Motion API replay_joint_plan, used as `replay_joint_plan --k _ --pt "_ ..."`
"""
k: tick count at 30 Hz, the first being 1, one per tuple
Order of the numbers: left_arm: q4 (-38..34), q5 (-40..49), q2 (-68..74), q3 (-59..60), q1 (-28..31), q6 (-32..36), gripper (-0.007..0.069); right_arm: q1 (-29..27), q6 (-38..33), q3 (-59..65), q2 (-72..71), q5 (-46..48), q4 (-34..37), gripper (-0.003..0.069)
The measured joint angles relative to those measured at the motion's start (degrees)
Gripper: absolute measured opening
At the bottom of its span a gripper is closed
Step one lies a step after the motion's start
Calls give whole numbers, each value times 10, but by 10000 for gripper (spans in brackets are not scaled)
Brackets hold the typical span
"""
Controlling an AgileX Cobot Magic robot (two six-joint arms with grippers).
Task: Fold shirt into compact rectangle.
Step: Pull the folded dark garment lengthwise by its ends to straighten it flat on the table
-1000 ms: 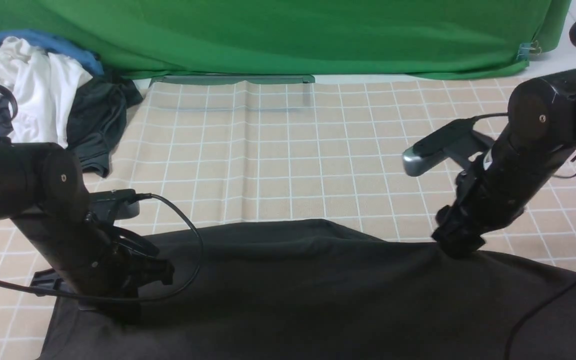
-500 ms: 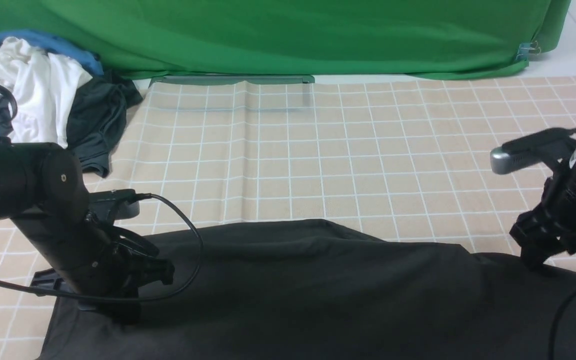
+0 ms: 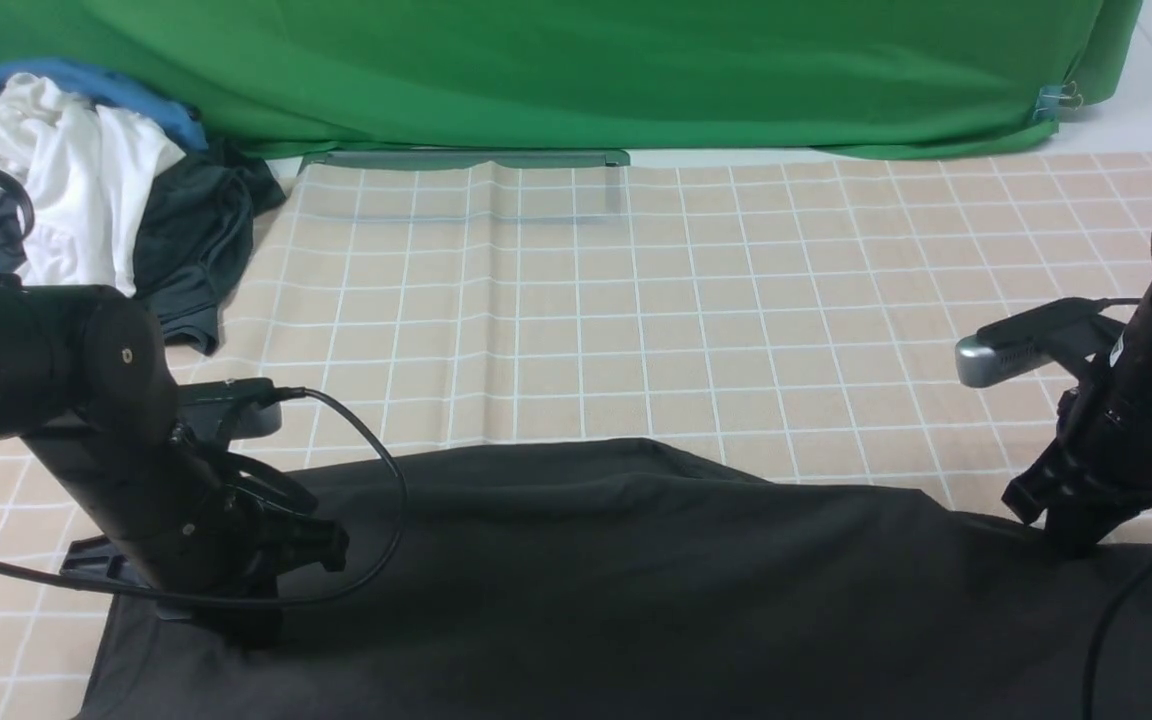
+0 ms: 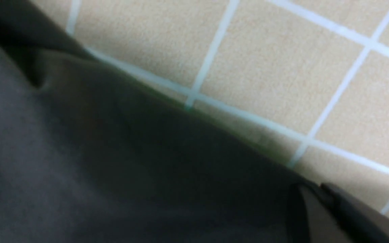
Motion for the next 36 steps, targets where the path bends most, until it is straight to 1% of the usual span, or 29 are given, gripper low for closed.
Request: replay_joint_plan --k 3,9,17,18,21,24,25,26,27,29,30,31,32,36 --pt "0 0 0 0 0 0 18 -3 8 0 -6 7 -4 45" --pt "0 0 0 0 0 0 18 -15 59 0 -47 18 -27 45" --pt "-2 -1 0 0 0 2 18 -48 67 0 -53 9 -35 57" --pt "-2 -5 0 0 0 6 18 -48 69 0 -53 3 -36 67" --pt "-2 -10 0 -9 0 13 18 -48 80 0 -52 -16 -46 133" --pt "-1 -9 -3 -42 0 13 18 -48 103 -5 -52 -16 -51 280" --pt "-1 -9 -3 -42 0 13 18 -48 105 -7 -52 -16 -52 288" --pt "4 -9 -7 -61 0 13 18 -48 111 -12 -55 -11 -52 337" --pt "13 -5 -10 -72 0 12 18 -48 112 -16 -59 -6 -50 359" --pt "44 7 -13 -94 0 -5 18 -48 115 -19 -72 3 -46 378" --pt "48 8 -13 -94 0 -7 18 -48 115 -20 -74 5 -46 379" --pt "76 15 -13 -106 2 -25 18 -48 117 -22 -88 16 -45 379" --pt "87 18 -13 -109 7 -35 18 -48 119 -23 -99 21 -44 377" --pt "95 28 -13 -112 44 -51 20 -48 119 -23 -126 27 -43 375"
